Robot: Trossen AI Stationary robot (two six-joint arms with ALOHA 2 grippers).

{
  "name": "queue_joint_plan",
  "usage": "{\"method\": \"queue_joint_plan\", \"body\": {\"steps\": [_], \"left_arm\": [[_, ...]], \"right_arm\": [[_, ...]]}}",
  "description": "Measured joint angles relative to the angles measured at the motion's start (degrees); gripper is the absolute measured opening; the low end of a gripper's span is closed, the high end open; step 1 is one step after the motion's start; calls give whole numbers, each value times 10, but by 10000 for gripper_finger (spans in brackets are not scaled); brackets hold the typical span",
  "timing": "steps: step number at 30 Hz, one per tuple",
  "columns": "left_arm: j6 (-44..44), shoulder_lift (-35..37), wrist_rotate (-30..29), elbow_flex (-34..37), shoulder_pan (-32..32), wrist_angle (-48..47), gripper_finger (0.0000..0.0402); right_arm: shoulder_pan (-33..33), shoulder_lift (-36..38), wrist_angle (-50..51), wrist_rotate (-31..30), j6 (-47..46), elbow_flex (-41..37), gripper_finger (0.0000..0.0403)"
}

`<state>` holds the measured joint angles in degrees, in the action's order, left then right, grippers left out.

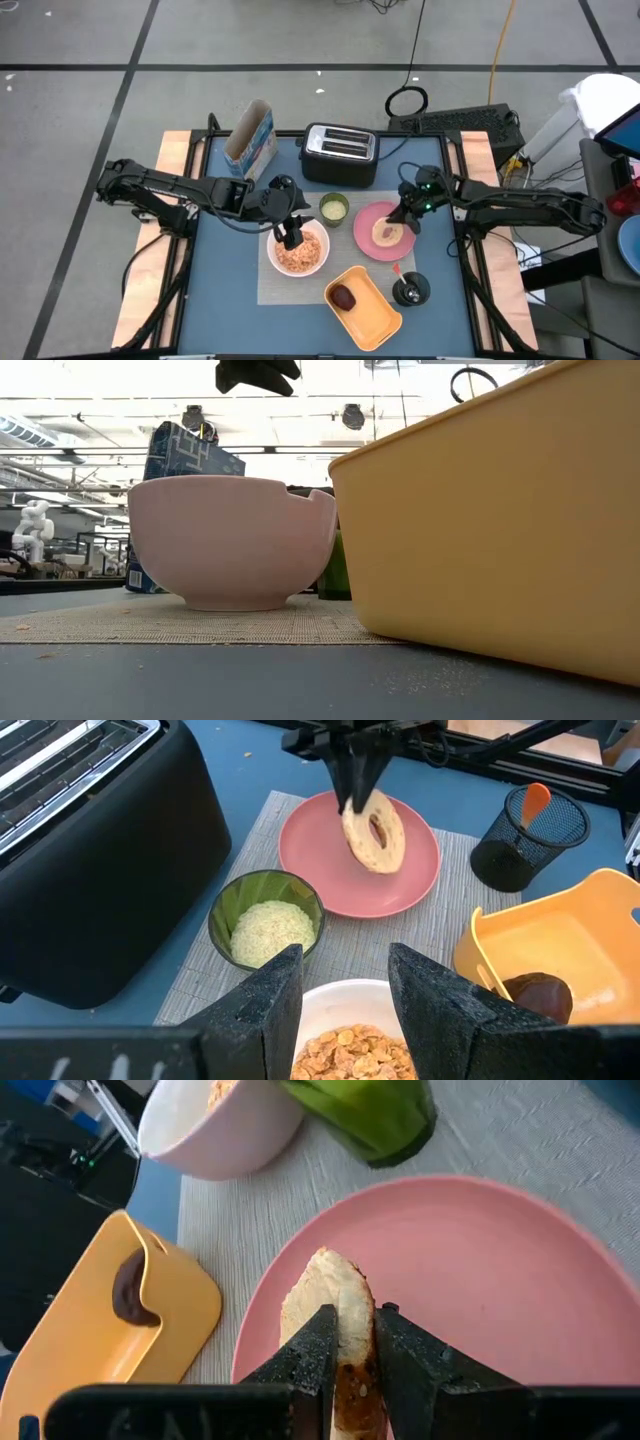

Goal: Arrange a breakfast setting
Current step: Put the bagel on the pink plate, then put the orange spoon to the right of the pink plate

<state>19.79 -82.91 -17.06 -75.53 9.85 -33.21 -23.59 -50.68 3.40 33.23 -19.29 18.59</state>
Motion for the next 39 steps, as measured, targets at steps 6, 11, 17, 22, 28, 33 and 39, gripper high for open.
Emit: {"method": "queue_joint_plan", "body": {"steps": [6, 11, 17, 22, 28, 33, 39], "left_arm": [[0, 0, 0, 0, 0, 0, 154], [0, 0, 0, 0, 0, 0, 154], [0, 0, 0, 0, 0, 0, 154], [0, 0, 0, 0, 0, 0, 154], [0, 0, 0, 0, 0, 0, 154], [0, 0, 0, 0, 0, 0, 154], [0, 0, 0, 0, 0, 0, 154]], "right_arm": [[9, 0, -12, -3, 0, -11, 57], [9, 0, -36, -5, 0, -20, 57], [10, 0, -34, -41, -1, -28, 63], [9, 0, -35, -66, 7, -28, 86], [9, 0, -35, -66, 6, -28, 128], [9, 0, -35, -112, 8, -28, 165], [9, 0, -37, -125, 9, -28, 215]]}}
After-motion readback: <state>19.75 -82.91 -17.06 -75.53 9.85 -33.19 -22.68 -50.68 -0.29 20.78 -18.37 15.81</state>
